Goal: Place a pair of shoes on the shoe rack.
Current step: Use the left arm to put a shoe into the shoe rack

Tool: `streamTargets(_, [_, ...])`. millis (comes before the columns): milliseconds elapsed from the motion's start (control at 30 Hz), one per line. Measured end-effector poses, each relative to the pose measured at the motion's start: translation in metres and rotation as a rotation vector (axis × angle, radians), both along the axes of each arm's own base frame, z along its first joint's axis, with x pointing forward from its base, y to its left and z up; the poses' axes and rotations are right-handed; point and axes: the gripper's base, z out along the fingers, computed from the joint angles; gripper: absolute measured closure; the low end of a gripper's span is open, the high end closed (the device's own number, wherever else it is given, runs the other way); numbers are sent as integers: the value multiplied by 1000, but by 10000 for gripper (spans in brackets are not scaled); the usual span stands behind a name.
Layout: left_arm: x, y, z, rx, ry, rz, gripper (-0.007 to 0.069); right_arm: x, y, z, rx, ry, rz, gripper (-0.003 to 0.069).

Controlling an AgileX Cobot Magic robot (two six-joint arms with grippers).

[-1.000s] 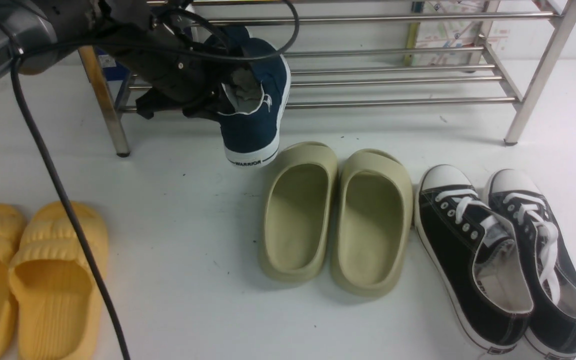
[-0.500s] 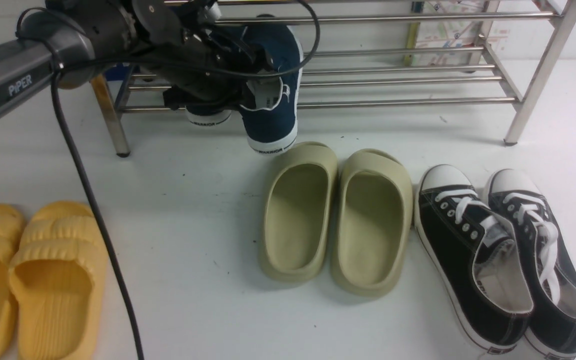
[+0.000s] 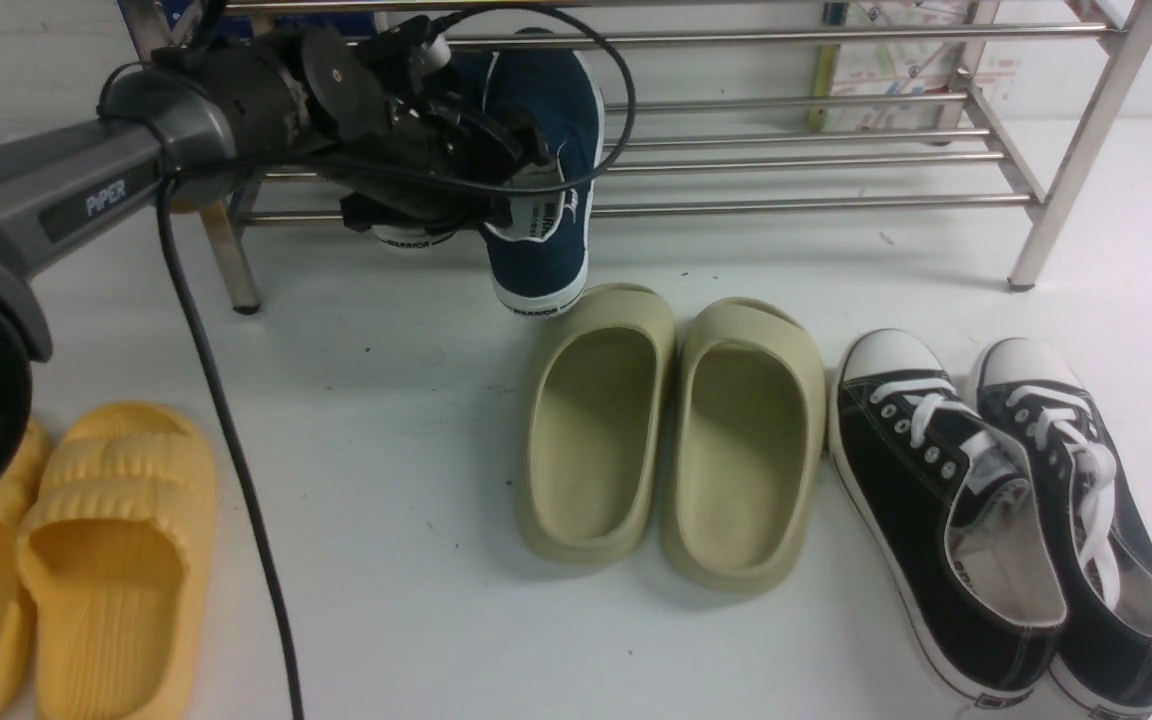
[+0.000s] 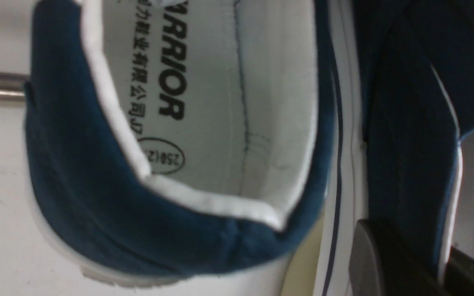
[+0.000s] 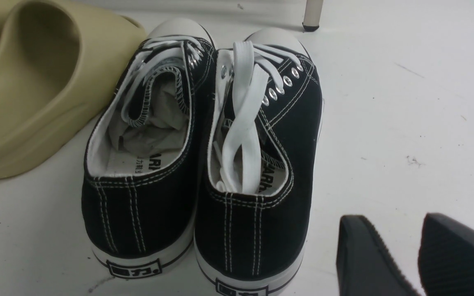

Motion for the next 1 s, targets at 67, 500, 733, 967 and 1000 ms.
streamTargets(67, [2, 0, -1, -1, -13, 6, 622, 0, 0, 0, 0, 0, 0, 413])
streamTargets(500, [7, 1, 6, -18, -83, 38, 458, 0, 0, 0, 0, 0, 0, 413])
streamTargets(733, [6, 1, 7, -22, -84, 39, 333, 0, 0, 0, 1, 0, 0, 413])
streamTargets(967, [-6, 1, 27, -14, -61, -7, 319, 0, 0, 0, 1, 0, 0, 413])
streamTargets(1000, [-14, 2, 40, -3, -66, -34, 319, 0, 0, 0, 1, 0, 0, 413])
